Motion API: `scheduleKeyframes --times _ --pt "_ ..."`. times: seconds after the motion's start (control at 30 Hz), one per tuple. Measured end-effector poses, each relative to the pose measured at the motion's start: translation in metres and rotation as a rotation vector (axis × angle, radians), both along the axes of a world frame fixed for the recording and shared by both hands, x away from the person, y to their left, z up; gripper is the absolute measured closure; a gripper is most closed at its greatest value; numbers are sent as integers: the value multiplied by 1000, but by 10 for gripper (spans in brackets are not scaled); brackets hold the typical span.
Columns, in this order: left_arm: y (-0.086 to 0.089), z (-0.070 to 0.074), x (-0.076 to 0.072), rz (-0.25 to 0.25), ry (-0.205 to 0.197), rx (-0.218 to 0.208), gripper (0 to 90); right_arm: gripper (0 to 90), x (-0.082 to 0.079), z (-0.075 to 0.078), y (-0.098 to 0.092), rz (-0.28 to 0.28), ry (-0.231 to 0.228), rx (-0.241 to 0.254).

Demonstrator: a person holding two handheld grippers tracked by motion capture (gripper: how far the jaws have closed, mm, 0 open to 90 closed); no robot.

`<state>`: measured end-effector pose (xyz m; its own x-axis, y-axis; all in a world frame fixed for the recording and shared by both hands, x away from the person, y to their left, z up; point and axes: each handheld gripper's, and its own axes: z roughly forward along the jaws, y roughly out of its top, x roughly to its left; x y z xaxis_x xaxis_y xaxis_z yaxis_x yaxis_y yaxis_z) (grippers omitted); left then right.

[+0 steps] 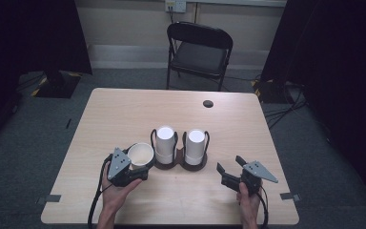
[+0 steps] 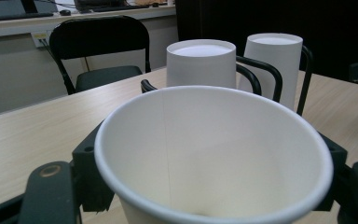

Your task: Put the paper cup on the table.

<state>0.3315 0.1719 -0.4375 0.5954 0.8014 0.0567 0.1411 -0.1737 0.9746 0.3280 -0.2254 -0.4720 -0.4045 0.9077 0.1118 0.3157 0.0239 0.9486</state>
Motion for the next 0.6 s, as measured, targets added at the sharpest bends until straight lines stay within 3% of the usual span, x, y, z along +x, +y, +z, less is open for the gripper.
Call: scheduleKeyframes --times 0.17,0.3,0.37,0.47,0.6 --pt "7 2 6 35 -3 -27 233 167 3 -8 -1 -34 4 -9" --pt "11 3 12 66 -11 -30 233 167 6 -11 0 -65 -25 -17" --pt "15 3 15 98 -9 -45 231 169 6 -13 0 -79 -37 -14" --pt "22 5 17 111 -9 -98 231 169 5 -16 1 -86 -54 -27" --pt "29 9 21 148 -15 -97 231 171 2 -22 -1 -96 -66 -16"
